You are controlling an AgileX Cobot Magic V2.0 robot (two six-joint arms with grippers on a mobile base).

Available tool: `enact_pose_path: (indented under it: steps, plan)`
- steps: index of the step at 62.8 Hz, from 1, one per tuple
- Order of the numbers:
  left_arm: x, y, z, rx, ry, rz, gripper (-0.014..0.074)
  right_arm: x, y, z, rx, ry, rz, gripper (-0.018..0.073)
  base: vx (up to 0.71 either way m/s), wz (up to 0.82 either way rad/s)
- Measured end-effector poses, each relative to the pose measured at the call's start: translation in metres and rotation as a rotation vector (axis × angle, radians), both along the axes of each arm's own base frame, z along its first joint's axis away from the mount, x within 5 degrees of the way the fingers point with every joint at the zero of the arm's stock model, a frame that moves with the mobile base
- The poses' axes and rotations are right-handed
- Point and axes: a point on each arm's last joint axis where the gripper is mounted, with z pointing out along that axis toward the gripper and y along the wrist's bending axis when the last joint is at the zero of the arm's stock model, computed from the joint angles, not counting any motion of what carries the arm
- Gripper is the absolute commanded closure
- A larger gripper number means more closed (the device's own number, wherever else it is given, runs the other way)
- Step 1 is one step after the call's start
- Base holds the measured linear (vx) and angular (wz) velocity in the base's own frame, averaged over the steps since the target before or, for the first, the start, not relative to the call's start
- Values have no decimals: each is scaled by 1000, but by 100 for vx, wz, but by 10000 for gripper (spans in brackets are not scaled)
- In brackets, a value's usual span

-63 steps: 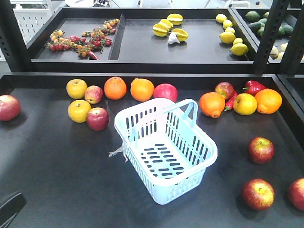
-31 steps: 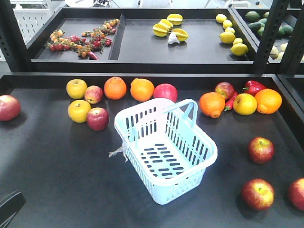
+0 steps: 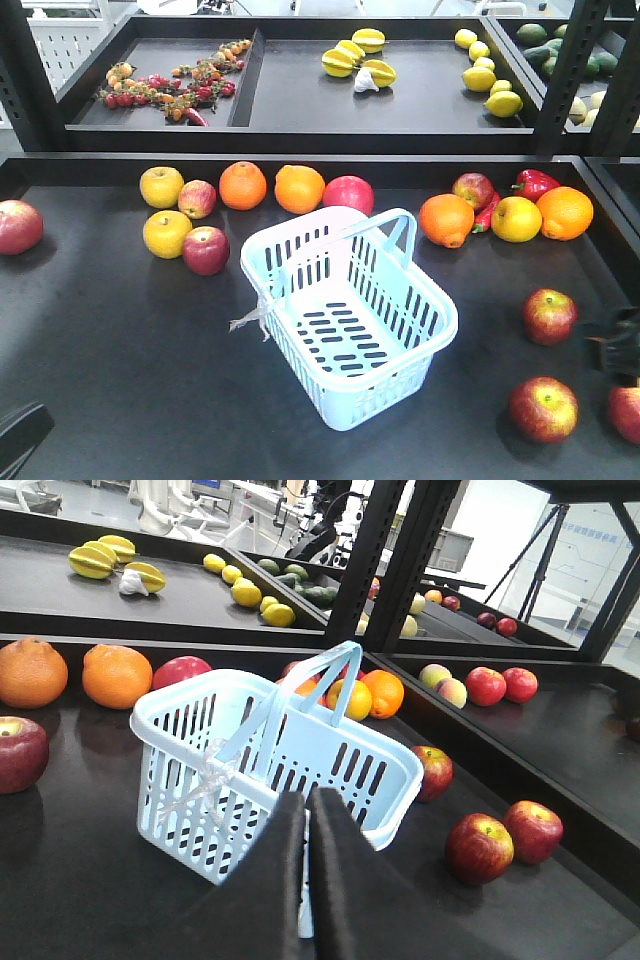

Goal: Pick three apples into basket with both arms
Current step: 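Reach the right gripper to a red apple and grasp it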

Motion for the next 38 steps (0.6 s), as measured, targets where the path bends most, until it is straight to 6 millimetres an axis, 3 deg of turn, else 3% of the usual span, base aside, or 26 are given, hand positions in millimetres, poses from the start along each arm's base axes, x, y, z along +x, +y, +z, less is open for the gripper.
enact_pose_path:
  steps: [16, 30, 38]
  plan:
    - [0, 0, 0, 0, 0, 0, 603, 30, 0, -18, -4, 111, 6, -153, 0, 0]
    - [0, 0, 0, 0, 0, 0, 603, 77, -1, -20, 8, 280, -18, -123, 0, 0]
    - [0, 0, 0, 0, 0, 0, 603, 103, -4, -44, -13, 401, -45, -109, 0, 0]
